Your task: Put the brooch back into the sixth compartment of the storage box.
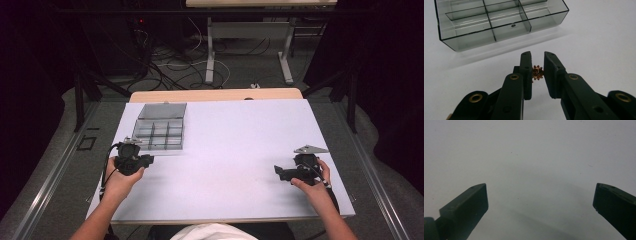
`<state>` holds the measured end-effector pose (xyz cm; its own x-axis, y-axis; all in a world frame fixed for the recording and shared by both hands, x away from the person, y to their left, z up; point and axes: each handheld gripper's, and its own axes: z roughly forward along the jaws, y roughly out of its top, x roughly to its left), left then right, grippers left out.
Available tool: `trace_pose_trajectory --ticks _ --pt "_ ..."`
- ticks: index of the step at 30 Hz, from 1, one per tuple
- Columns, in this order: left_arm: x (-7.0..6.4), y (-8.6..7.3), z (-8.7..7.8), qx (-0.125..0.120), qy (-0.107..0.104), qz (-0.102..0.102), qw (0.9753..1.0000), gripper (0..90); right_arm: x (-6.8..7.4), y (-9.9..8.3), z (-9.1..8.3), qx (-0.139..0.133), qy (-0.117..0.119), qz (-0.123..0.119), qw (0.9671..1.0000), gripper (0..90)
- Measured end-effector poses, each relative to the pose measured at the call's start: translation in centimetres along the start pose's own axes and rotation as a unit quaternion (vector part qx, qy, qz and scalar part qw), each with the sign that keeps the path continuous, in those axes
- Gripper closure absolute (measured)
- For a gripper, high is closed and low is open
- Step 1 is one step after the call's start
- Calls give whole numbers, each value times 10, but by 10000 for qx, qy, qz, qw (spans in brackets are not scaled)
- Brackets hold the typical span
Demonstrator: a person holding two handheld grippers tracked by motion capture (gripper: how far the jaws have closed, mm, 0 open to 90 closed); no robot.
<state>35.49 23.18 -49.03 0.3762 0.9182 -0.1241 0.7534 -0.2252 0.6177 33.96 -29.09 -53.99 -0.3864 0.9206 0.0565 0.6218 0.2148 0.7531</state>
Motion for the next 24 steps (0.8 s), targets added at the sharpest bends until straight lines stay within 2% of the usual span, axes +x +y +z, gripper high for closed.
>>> trace_pose_trajectory --ticks 24 --pt "-3 31 -11 -298 -92 -127 9994 780 1 0 1 29 24 23 10000 0"
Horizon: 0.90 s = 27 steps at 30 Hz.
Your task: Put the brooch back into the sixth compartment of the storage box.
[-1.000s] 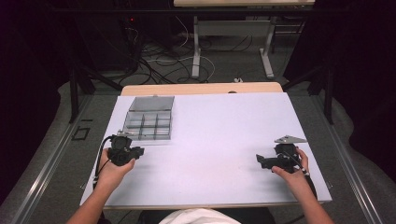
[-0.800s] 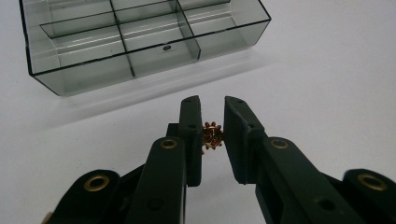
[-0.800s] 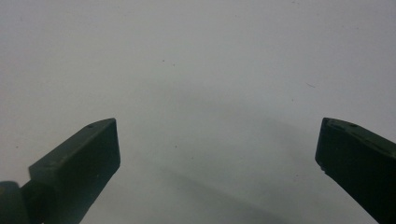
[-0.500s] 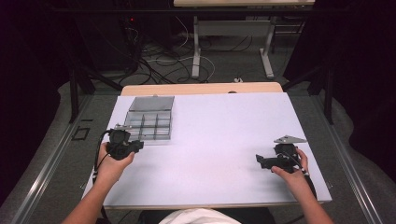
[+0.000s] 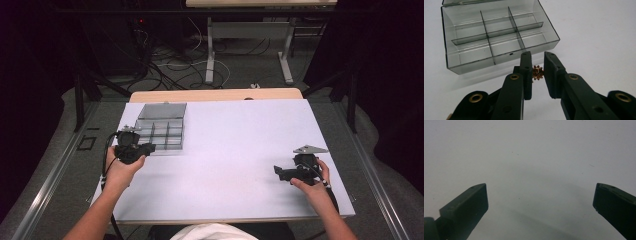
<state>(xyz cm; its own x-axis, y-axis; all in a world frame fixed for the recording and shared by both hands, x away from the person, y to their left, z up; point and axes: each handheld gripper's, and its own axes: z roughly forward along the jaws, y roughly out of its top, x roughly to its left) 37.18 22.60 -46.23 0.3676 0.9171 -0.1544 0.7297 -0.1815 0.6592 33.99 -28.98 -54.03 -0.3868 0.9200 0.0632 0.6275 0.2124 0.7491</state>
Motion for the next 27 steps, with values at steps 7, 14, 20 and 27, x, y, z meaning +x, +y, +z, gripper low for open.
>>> trace_pose_trajectory --ticks 7,14,20,27 --pt "-1 6 1 -100 -81 -60 9999 779 0 0 0 -2 5 -6 10000 0" --pt "-2 10 3 -186 -105 -126 9997 780 0 0 0 -20 -17 9 10000 0" --pt "-2 14 5 -232 -127 -170 9995 780 -1 0 0 -8 -9 -6 10000 0" --pt "-2 17 10 -307 -145 -219 9992 780 0 0 1 -20 -29 46 10000 0"
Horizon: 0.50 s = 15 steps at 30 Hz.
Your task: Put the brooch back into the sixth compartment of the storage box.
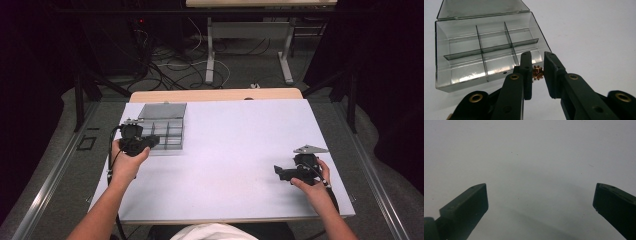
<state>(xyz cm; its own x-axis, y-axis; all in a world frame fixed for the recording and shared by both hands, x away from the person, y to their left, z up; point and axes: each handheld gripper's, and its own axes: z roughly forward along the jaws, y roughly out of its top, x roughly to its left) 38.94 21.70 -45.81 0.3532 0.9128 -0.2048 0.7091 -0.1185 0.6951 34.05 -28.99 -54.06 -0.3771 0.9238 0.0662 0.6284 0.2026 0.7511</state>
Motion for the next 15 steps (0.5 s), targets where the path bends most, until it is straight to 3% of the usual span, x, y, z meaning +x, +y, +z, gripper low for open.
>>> trace_pose_trajectory --ticks 15 --pt "-5 9 19 -69 -14 -73 9999 780 -1 0 0 18 30 -9 10000 0"
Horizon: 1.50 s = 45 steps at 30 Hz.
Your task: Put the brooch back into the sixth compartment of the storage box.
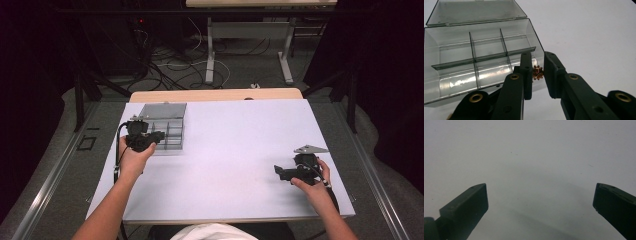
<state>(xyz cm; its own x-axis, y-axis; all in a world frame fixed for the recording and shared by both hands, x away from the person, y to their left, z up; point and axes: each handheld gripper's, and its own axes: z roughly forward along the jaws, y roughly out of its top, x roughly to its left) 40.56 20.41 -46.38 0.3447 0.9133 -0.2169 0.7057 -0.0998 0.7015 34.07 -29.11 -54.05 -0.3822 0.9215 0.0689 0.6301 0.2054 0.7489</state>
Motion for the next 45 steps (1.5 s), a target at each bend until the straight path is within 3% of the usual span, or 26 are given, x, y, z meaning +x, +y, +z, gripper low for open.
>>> trace_pose_trajectory --ticks 33,41,45 --pt "1 5 47 110 209 -252 9994 781 -2 -1 0 -23 34 -19 10000 0" --pt "0 5 54 279 211 -226 9991 781 -2 -1 0 -23 44 -10 10000 0" --pt "0 4 59 224 233 -230 9992 781 -2 -1 0 -22 49 -8 10000 0"
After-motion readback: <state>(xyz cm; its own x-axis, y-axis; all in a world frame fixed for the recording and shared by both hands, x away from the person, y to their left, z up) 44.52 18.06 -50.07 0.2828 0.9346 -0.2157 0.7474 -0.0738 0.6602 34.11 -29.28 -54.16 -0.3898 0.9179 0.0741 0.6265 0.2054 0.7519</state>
